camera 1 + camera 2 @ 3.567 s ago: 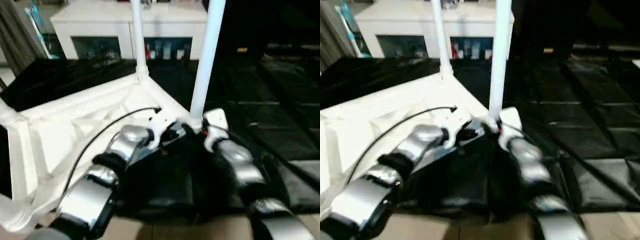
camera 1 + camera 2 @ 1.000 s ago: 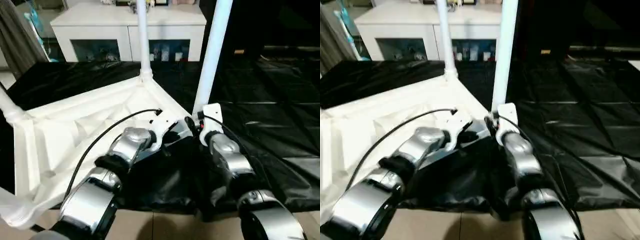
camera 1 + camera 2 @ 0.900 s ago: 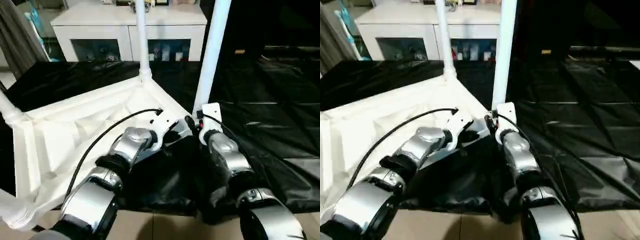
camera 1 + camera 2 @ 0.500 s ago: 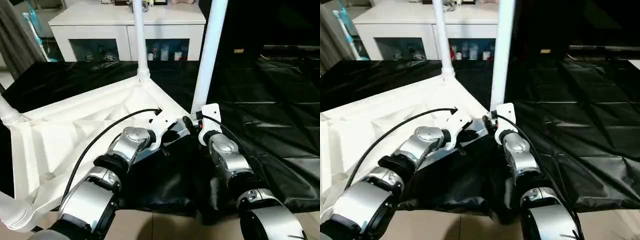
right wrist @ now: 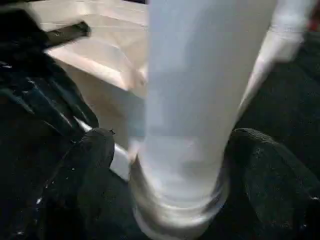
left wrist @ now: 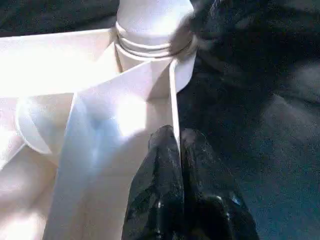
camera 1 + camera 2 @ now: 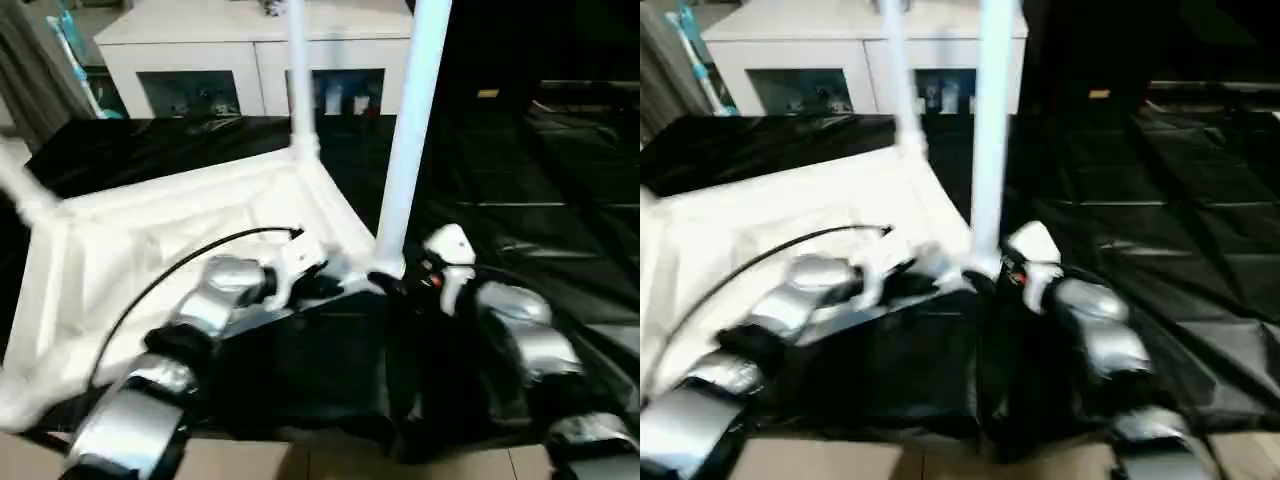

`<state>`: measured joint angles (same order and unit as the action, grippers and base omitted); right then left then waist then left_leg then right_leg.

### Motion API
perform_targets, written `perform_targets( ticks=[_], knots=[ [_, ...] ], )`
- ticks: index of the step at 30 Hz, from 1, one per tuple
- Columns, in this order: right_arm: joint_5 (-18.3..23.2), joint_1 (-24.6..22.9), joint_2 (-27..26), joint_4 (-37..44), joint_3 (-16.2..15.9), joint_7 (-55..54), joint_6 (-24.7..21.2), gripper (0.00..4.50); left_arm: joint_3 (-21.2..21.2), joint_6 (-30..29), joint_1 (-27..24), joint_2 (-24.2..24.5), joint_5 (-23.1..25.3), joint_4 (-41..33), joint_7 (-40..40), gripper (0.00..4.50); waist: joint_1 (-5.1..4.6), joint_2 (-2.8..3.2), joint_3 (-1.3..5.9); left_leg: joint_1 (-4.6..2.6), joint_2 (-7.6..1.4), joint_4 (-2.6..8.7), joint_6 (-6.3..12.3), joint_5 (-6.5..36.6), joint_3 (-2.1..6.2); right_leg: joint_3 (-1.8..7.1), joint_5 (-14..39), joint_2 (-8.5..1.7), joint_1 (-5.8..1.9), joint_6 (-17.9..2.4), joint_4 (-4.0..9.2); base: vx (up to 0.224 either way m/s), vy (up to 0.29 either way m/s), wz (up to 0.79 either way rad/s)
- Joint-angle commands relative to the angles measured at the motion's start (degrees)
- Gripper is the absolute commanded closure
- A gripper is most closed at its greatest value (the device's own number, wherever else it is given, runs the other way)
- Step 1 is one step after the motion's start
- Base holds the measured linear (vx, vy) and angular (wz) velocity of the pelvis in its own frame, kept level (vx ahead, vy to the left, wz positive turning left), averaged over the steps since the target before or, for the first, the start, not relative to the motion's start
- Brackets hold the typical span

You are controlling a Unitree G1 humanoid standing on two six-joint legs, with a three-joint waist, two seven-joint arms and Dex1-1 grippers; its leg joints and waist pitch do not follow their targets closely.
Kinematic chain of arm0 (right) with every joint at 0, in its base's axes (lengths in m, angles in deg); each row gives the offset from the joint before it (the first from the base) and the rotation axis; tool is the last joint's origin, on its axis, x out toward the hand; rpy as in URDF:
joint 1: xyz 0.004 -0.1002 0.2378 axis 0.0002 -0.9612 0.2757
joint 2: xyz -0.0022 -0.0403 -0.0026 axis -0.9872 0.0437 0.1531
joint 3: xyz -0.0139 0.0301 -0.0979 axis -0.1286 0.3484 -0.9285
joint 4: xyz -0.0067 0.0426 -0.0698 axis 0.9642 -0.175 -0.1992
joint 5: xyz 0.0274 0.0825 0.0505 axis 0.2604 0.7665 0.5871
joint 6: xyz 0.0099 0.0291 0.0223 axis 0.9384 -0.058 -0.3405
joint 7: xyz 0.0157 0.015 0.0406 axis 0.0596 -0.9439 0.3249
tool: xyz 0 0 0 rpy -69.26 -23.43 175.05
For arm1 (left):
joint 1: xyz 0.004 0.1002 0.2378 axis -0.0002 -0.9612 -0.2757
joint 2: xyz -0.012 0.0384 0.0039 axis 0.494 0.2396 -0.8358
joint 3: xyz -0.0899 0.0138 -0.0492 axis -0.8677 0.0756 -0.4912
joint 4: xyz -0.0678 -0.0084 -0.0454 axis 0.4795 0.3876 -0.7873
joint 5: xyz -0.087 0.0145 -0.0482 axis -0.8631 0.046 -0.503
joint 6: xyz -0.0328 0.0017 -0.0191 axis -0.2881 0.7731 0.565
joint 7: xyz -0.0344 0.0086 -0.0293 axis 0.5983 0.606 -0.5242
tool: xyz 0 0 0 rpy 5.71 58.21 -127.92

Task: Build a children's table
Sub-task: Rotate leg to tighten

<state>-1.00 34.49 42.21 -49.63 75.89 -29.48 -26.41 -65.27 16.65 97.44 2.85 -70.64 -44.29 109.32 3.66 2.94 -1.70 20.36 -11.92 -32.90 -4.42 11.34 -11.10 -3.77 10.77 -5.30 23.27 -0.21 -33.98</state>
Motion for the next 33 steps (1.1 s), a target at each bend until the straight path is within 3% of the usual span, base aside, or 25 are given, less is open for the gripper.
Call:
perform_targets(
  ticks=[1,5,11,14,16,25,27,33],
  knots=[
    [0.6,-1.8,1.9,3.0,-1.6,5.0,0.3,0.56,2.4,-1.1,-3.1,1.5,-0.4,-2.5,5.7,4.5,0.51,-1.0,2.87,0.33,-1.56,3.06,8.66,7.9,0.24,1.93,2.6,-2.64,-3.34,-16.3,3.01,0.0,0.0,0.0],
    [0.5,-3.2,3.3,5.2,-3.0,8.0,-0.9,0.56,2.5,-2.4,-4.4,2.4,-1.7,-6.0,8.0,4.5,0.94,-0.96,2.77,-0.01,-1.6,3.31,6.63,10.0,0.18,2.02,6.3,-2.67,-3.14,-15.4,3.33,0.0,0.0,0.0],
    [-1.5,-2.4,2.6,3.4,-4.2,7.2,-0.8,0.56,2.5,-4.3,-5.0,2.4,-2.2,-8.7,8.0,4.5,1.31,-0.96,2.95,0.0,-1.41,3.13,5.88,8.1,0.2,2.12,4.2,-2.59,-3.1,-15.0,2.99,0.0,0.0,0.0],
    [-1.4,-1.8,1.8,2.6,-3.8,6.4,-1.3,0.56,2.6,-4.9,-5.2,2.5,-2.3,-9.4,8.0,4.5,1.29,-0.98,3.1,0.05,-1.3,2.94,6.32,6.9,0.2,2.06,1.6,-2.49,-3.24,-15.5,2.7,0.0,0.0,0.0],
    [-1.3,-1.7,1.7,2.7,-3.7,6.6,-1.6,0.82,2.5,-5.1,-5.2,2.5,-2.3,-9.6,8.1,4.5,1.33,-0.96,3.14,0.12,-1.25,2.84,6.89,6.2,0.2,2.02,0.3,-2.45,-3.28,-15.7,2.57,0.0,0.0,0.0],
    [-0.6,-1.8,2.2,2.5,-3.7,8.1,-2.1,1.4,2.6,-6.0,-5.4,3.0,-2.1,-10.3,8.0,4.5,1.39,-1.11,3.12,0.11,-1.3,2.83,6.77,6.9,0.25,2.01,2.1,-2.56,-3.37,-15.5,2.62,0.0,0.0,0.0],
    [-0.6,-1.9,2.4,2.4,-3.6,8.4,-2.0,1.72,2.6,-6.3,-5.5,3.2,-2.1,-10.7,7.9,4.5,1.38,-1.07,3.17,0.07,-1.27,2.77,6.87,6.5,0.24,1.99,1.8,-2.48,-3.33,-15.5,2.57,0.0,0.0,0.0],
    [-0.4,-2.0,3.0,2.4,-3.1,9.4,-2.1,1.87,2.6,-6.5,-5.7,3.7,-1.9,-10.8,8.0,4.5,1.43,-1.06,3.25,0.08,-1.21,2.6,7.34,5.8,0.23,1.96,0.4,-2.42,-3.37,-15.9,2.4,0.0,0.0,0.0]
  ],
)
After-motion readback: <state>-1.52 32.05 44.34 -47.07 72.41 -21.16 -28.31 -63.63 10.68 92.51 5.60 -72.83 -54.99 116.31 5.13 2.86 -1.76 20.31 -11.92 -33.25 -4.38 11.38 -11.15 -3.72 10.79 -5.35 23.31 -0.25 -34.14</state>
